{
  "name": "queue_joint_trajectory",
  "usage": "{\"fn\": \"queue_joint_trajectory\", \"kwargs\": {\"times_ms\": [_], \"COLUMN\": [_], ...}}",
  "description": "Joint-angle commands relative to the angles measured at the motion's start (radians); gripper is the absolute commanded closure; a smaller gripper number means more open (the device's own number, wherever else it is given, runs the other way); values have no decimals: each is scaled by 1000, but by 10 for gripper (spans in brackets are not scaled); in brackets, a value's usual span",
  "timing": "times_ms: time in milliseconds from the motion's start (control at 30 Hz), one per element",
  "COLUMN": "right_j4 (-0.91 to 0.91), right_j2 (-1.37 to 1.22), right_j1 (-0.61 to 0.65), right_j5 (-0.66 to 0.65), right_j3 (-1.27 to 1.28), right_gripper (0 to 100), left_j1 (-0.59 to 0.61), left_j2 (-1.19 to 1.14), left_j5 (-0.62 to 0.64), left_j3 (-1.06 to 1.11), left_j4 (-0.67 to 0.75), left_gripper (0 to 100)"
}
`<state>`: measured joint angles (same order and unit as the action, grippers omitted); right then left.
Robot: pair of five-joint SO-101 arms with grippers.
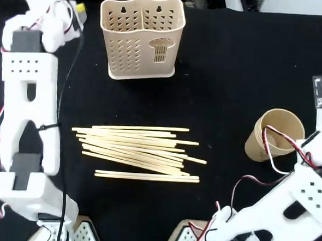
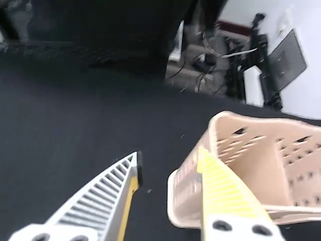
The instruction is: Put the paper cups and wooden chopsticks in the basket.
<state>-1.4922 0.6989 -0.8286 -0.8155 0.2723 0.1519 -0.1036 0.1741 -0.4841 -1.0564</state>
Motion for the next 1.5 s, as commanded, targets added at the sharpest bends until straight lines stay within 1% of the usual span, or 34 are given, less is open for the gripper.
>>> {"fn": "queue_joint_trajectory", "kwargs": {"times_ms": [0, 133, 333, 500, 733, 800, 933, 1000, 1233, 1267, 1367, 1467], "right_j4": [84, 183, 298, 388, 448, 471, 523, 535, 528, 528, 528, 526], "right_j2": [1, 4, 4, 4, 4, 4, 4, 2, 4, 4, 4, 4], "right_j1": [-18, -18, -18, -18, -18, -18, -18, -18, -26, -26, -26, -23], "right_j5": [-8, -8, -12, -12, -14, -14, -14, -14, -5, -5, -5, -5], "right_j3": [35, 117, 223, 291, 357, 372, 401, 407, 407, 407, 404, 403], "right_gripper": [896, 896, 896, 896, 896, 896, 896, 896, 896, 896, 896, 896], "left_j1": [-31, -76, -119, -139, -174, -174, -174, -174, -177, -177, -177, -174], "left_j2": [-89, -219, -354, -417, -445, -442, -436, -436, -434, -434, -436, -443], "left_j5": [-61, -123, -120, -123, -120, -118, -123, -124, -126, -141, -204, -213], "left_j3": [-186, -277, -394, -407, -400, -407, -407, -403, -410, -423, -515, -605], "left_j4": [-44, -74, -104, -112, -121, -129, -141, -147, -255, -279, -394, -482], "left_gripper": [795, 798, 798, 798, 799, 830, 948, 955, 960, 961, 970, 969]}}
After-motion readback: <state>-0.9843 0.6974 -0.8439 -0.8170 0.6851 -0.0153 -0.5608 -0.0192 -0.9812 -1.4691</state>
